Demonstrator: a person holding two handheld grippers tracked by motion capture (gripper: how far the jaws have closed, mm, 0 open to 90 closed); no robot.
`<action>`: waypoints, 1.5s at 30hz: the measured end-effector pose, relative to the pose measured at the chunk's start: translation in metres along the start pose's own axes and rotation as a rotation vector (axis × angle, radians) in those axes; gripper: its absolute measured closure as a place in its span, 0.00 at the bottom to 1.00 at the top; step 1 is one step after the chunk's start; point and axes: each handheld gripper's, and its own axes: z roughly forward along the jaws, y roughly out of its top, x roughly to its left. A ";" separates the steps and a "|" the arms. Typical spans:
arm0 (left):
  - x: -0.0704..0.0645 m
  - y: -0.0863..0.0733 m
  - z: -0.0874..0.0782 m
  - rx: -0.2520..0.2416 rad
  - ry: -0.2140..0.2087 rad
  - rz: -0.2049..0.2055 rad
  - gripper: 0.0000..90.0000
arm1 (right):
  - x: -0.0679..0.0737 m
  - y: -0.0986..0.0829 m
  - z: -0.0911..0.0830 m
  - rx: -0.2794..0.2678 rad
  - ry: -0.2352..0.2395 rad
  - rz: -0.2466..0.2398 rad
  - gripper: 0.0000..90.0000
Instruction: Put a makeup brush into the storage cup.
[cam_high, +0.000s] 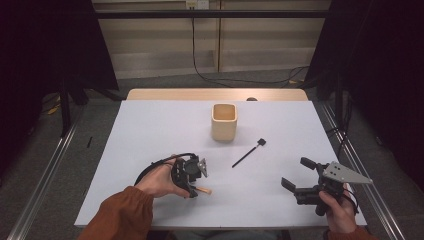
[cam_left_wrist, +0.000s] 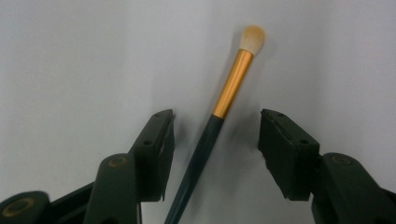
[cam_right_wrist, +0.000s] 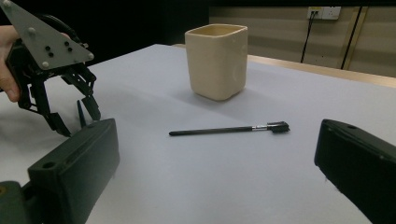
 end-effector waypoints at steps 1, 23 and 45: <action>0.001 0.000 0.000 0.001 0.000 0.001 0.51 | 0.000 0.000 0.000 0.000 0.000 0.000 0.00; 0.011 0.009 -0.001 0.059 -0.024 -0.034 0.72 | 0.001 0.000 0.001 0.005 0.006 -0.005 0.00; 0.015 0.005 -0.002 0.020 -0.046 -0.061 0.93 | 0.000 0.000 0.001 0.013 0.005 -0.002 0.00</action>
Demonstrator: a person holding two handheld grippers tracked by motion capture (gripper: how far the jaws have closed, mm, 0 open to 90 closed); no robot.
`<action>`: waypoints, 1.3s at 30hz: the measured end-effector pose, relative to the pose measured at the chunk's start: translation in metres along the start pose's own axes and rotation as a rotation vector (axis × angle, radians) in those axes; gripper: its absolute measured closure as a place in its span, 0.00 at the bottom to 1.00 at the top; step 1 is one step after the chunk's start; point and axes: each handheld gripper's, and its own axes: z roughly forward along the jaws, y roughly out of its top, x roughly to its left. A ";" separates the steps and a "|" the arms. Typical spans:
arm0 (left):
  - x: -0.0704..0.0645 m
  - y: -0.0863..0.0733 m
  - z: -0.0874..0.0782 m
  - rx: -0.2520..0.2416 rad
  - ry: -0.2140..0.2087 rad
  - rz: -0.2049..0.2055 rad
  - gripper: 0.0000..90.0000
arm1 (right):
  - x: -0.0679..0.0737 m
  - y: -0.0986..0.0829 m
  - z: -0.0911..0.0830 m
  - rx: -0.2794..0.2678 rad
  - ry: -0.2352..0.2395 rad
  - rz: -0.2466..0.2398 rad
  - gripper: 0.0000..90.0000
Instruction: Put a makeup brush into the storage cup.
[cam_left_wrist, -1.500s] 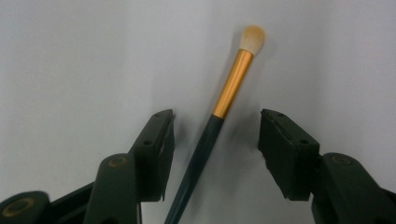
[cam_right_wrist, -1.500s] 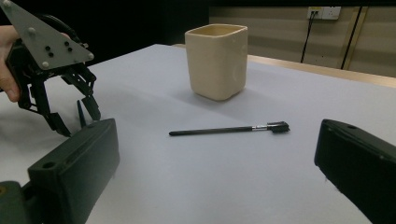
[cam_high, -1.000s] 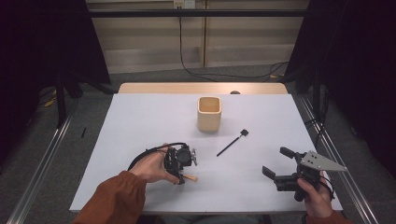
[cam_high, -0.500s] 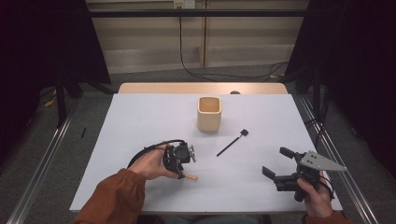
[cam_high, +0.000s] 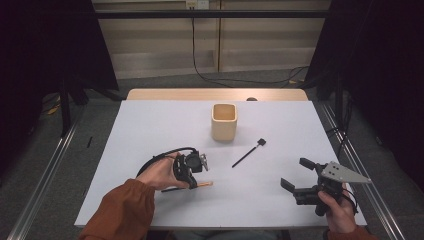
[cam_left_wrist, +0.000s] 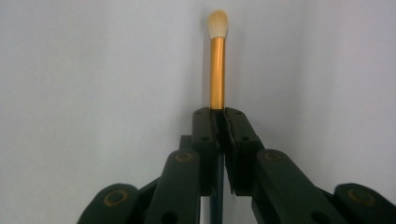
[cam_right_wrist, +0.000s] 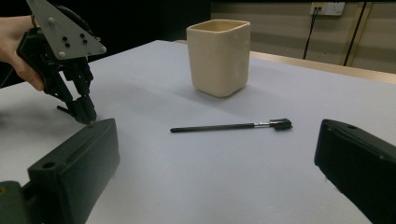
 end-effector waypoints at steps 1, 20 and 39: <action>0.000 0.000 0.000 0.000 0.002 -0.003 0.93 | 0.000 0.000 0.000 0.000 0.001 0.002 0.00; 0.009 -0.017 -0.027 -0.252 -0.025 -0.157 0.93 | 0.000 0.000 0.000 0.000 0.004 0.008 0.00; 0.007 -0.036 -0.041 -0.504 0.012 -0.260 0.93 | 0.000 0.000 0.000 -0.003 0.003 0.011 0.00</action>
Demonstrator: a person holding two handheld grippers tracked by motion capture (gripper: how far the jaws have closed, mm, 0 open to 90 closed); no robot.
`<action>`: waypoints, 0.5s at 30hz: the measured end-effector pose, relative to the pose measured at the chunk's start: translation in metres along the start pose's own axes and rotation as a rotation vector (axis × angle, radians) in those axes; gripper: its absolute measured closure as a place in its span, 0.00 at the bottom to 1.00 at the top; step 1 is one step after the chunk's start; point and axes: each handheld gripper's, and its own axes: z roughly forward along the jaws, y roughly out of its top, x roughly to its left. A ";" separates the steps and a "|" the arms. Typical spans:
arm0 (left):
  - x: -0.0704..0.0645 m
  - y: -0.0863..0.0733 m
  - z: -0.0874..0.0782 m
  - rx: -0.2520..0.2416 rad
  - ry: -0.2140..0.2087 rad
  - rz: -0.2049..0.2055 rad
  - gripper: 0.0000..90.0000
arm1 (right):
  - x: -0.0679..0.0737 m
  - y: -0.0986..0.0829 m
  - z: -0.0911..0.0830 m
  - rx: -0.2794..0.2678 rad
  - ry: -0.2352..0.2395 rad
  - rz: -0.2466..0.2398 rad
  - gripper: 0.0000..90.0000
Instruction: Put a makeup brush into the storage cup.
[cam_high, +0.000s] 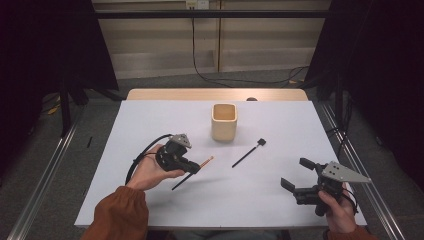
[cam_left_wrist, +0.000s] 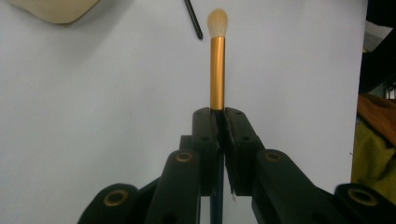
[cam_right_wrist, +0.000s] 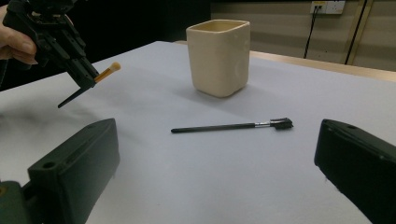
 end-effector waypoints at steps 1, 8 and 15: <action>0.000 -0.001 -0.001 -0.009 0.002 -0.007 0.93 | 0.000 0.000 0.000 0.000 0.000 -0.001 0.00; -0.002 -0.007 -0.008 -0.081 0.010 -0.033 0.93 | 0.000 0.000 0.000 0.001 -0.003 -0.001 0.00; -0.005 -0.011 -0.016 -0.165 0.042 -0.046 0.93 | 0.000 0.000 0.001 0.004 -0.006 -0.002 0.00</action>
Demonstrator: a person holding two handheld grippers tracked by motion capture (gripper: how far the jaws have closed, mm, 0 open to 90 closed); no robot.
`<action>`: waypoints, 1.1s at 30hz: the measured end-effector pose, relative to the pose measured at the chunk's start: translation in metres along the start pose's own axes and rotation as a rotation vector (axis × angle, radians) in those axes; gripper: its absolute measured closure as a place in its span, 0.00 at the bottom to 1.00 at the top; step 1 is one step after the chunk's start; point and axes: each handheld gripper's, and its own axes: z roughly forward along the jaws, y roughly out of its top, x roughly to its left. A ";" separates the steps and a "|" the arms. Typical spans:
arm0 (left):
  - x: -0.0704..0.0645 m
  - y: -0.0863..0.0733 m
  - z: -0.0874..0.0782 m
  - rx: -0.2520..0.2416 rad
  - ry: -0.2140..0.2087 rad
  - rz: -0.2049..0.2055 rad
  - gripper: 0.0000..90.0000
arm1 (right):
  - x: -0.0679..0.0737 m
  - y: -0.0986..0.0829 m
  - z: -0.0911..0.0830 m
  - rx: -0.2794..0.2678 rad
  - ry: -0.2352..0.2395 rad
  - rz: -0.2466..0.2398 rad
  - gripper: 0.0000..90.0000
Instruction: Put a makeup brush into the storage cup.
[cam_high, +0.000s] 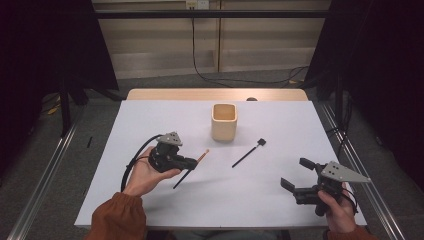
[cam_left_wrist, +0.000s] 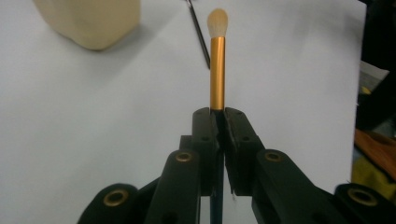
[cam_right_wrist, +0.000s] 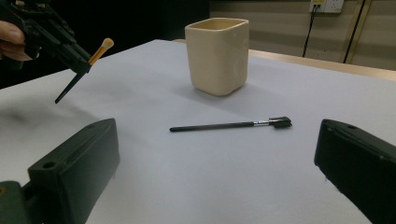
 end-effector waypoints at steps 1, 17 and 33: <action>0.000 0.000 0.000 0.000 0.000 0.000 0.93 | 0.000 0.000 0.000 0.000 0.000 0.000 0.00; -0.008 -0.003 -0.013 -0.167 0.072 0.016 0.93 | 0.000 0.000 0.000 -0.005 0.001 -0.001 0.00; -0.014 0.006 -0.033 -0.351 0.116 0.033 0.93 | 0.001 0.001 0.000 -0.020 0.011 -0.001 0.00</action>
